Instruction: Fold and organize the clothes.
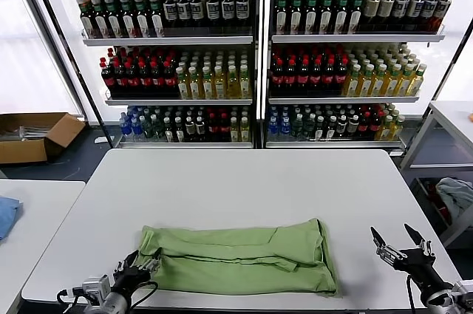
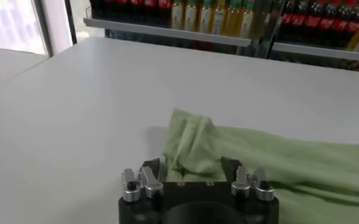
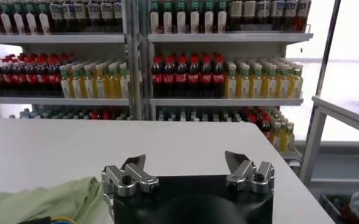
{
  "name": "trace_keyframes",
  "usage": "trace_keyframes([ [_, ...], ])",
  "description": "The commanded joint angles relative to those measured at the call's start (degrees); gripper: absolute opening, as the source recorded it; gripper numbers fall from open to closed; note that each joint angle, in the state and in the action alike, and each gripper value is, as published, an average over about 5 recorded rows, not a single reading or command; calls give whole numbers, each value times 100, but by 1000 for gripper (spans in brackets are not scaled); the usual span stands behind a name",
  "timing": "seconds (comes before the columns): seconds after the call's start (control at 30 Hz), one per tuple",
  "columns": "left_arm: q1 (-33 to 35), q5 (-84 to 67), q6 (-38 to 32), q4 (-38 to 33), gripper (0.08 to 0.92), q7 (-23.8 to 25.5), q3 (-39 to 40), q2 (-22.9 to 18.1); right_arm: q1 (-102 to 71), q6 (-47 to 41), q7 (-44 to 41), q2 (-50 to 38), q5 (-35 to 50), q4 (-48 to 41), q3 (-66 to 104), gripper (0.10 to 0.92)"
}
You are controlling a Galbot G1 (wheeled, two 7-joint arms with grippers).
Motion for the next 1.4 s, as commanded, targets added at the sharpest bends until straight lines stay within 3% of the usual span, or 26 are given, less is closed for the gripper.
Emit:
trace_keyframes([
  [0.03,63,192,-101,104,472,-42,183,-321,-33,37,-28,7,48,21,53,823],
  [0.47,66,413,-439,110,114,321,-58,-173,-18,53,-69,-1,84,64,37,823],
  [0.6,-5,178,-494,169,92,475,-722,222,-37,54,-64,-25,159,74,102,823],
  [0.83,-184,-618,-513,908,92,842,-2487,1468,-34,58,-58,-47,234,71,133,823],
  [1.07,-263,-791,-558,1665,92,1155,-3301,2437,34,52,-45,-60,244,78,79,823],
  [1.2,-249,-795,-473,1272,92,1177,-3211,2518,37,50,-42,-42,241,99,58,823],
  [1.4,-395,-709,-202,115,92,1148,-2602,2093,-22,56,-45,-9,240,140,74,823],
])
